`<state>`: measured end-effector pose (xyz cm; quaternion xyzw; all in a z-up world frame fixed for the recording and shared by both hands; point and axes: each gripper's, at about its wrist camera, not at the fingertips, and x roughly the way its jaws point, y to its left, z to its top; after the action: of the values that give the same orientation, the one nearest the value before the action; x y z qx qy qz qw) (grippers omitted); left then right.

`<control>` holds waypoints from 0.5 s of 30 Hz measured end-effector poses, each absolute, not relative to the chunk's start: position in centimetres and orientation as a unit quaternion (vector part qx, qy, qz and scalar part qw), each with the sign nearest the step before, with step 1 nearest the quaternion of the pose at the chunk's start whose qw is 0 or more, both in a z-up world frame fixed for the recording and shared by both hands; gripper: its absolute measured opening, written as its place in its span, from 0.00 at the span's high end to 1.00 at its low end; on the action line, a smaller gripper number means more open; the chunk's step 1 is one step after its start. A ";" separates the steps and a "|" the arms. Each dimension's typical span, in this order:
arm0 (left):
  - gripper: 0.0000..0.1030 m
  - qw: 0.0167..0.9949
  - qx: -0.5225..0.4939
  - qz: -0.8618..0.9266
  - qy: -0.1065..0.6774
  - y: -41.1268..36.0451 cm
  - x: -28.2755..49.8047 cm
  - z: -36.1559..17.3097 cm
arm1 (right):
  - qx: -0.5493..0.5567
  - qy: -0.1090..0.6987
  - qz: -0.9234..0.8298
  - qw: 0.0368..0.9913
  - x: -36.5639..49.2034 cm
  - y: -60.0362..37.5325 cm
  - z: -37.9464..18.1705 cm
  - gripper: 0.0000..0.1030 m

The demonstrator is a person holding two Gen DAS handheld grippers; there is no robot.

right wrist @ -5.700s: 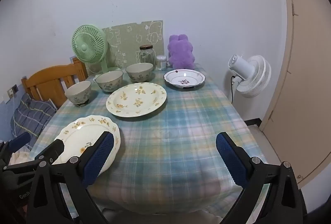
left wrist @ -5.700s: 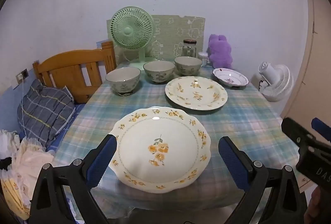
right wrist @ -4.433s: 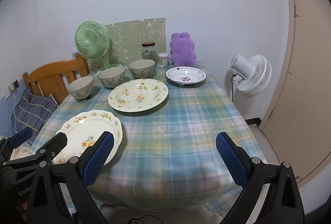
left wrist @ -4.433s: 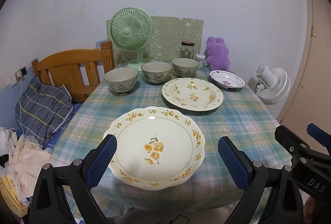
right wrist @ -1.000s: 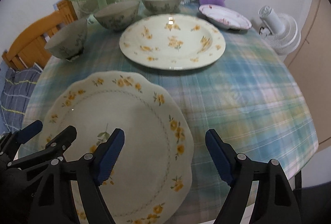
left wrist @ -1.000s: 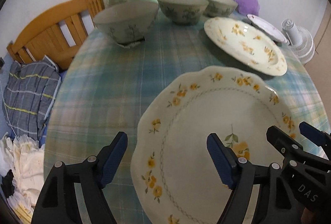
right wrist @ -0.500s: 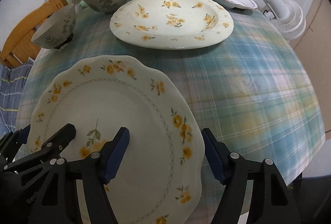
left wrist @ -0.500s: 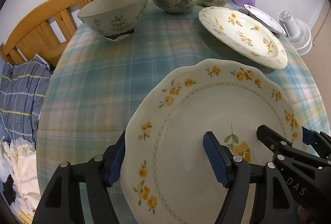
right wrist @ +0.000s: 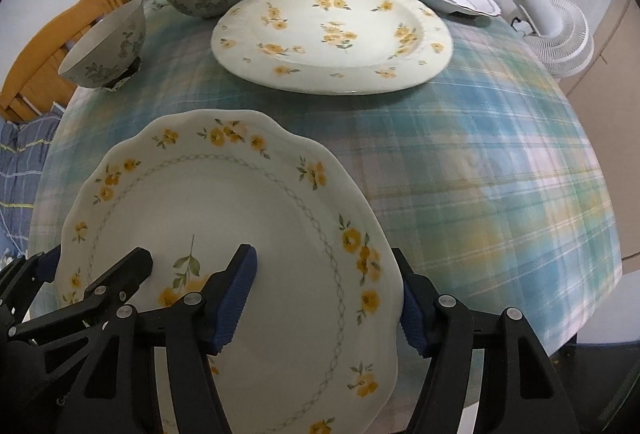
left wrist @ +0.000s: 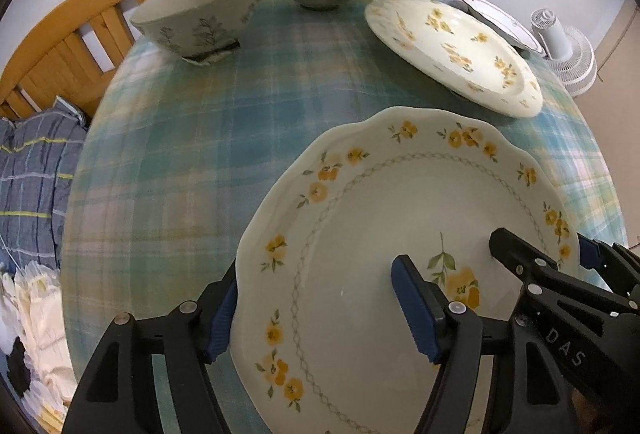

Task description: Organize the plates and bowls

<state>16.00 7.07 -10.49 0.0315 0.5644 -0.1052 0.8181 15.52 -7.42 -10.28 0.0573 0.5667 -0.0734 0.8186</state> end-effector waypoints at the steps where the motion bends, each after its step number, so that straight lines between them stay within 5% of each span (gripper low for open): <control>1: 0.31 0.818 0.031 -0.107 0.565 6.7 15.8 -10.4 | 0.056 0.567 -0.076 0.818 15.4 -7.7 -10.2 0.33; 15: 0.31 0.829 0.024 -0.082 0.552 -1.1 14.6 -8.6 | 0.051 0.554 -0.061 0.829 14.2 -15.6 -8.6 0.33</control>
<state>14.58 -1.12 -8.56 0.0244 0.5521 -0.0817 0.8294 14.23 -15.60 -8.62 0.0508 0.5538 -0.0608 0.8289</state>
